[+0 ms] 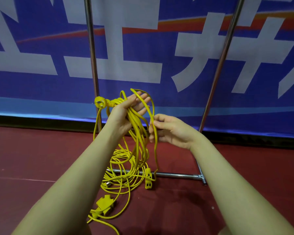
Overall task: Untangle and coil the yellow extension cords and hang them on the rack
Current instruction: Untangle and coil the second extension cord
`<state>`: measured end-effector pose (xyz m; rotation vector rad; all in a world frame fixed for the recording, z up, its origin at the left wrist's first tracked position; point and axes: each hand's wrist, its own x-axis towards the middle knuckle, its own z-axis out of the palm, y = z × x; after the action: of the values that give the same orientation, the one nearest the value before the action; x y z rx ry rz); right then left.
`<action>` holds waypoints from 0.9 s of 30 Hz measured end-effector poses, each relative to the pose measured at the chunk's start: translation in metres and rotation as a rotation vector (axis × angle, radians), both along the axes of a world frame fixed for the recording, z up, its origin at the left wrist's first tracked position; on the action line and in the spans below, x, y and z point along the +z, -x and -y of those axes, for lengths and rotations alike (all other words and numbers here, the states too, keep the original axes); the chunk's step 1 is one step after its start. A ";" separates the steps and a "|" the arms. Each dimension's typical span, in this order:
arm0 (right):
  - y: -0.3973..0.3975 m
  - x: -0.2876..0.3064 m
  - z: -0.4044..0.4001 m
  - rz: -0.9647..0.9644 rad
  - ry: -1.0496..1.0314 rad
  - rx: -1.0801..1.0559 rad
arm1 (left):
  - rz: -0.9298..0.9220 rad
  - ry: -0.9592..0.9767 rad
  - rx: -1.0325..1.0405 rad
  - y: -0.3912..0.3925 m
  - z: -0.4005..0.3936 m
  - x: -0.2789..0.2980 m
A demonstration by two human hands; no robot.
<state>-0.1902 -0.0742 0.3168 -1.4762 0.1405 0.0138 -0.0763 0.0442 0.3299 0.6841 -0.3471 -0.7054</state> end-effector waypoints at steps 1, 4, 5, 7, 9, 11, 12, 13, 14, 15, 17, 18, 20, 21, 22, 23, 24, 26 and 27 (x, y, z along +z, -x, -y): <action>0.000 0.001 0.000 0.025 -0.045 -0.020 | 0.045 -0.054 -0.035 -0.002 -0.003 0.000; -0.001 0.006 0.007 0.086 -0.223 -0.194 | 0.118 -0.205 -0.075 -0.003 -0.008 -0.002; -0.001 0.007 0.012 0.094 -0.273 -0.263 | 0.124 -0.225 -0.088 -0.003 -0.009 -0.002; 0.000 0.008 0.021 0.083 -0.328 -0.384 | 0.131 -0.234 -0.146 -0.003 -0.011 0.000; 0.000 0.005 0.026 0.043 -0.326 -0.462 | 0.143 -0.240 -0.209 -0.004 -0.013 0.002; -0.001 0.003 0.026 0.008 -0.309 -0.491 | 0.145 -0.243 -0.244 -0.004 -0.014 0.003; -0.002 0.003 0.025 0.002 -0.305 -0.498 | 0.144 -0.247 -0.250 -0.003 -0.014 0.003; -0.002 0.003 0.023 0.005 -0.304 -0.504 | 0.157 -0.263 -0.252 -0.001 -0.014 0.002; -0.003 0.003 0.022 0.011 -0.309 -0.508 | 0.184 -0.292 -0.252 0.001 -0.014 0.001; -0.003 0.004 0.021 0.022 -0.325 -0.506 | 0.211 -0.331 -0.256 0.003 -0.013 0.001; -0.003 0.007 0.020 0.048 -0.385 -0.495 | 0.218 -0.409 -0.287 0.008 -0.011 0.000; -0.003 0.008 0.020 0.060 -0.426 -0.495 | 0.209 -0.436 -0.311 0.010 -0.011 -0.001; -0.003 0.011 0.020 0.091 -0.521 -0.505 | 0.216 -0.468 -0.362 0.014 -0.009 -0.004; -0.003 0.012 0.020 0.107 -0.568 -0.508 | 0.224 -0.475 -0.380 0.014 -0.007 -0.007; -0.003 0.013 0.020 0.120 -0.609 -0.514 | 0.229 -0.477 -0.389 0.015 -0.006 -0.010; -0.003 0.014 0.020 0.132 -0.646 -0.522 | 0.233 -0.481 -0.392 0.016 -0.004 -0.013; -0.003 0.014 0.020 0.147 -0.684 -0.523 | 0.242 -0.490 -0.396 0.017 -0.003 -0.016; -0.002 0.016 0.020 0.192 -0.747 -0.479 | 0.280 -0.524 -0.412 0.018 0.000 -0.021; -0.002 0.016 0.020 0.216 -0.764 -0.443 | 0.304 -0.538 -0.426 0.019 0.001 -0.024</action>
<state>-0.1882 -0.0940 0.3332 -0.6555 0.2509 -0.4089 -0.0955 0.0429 0.3063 1.2550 -0.6021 -1.1216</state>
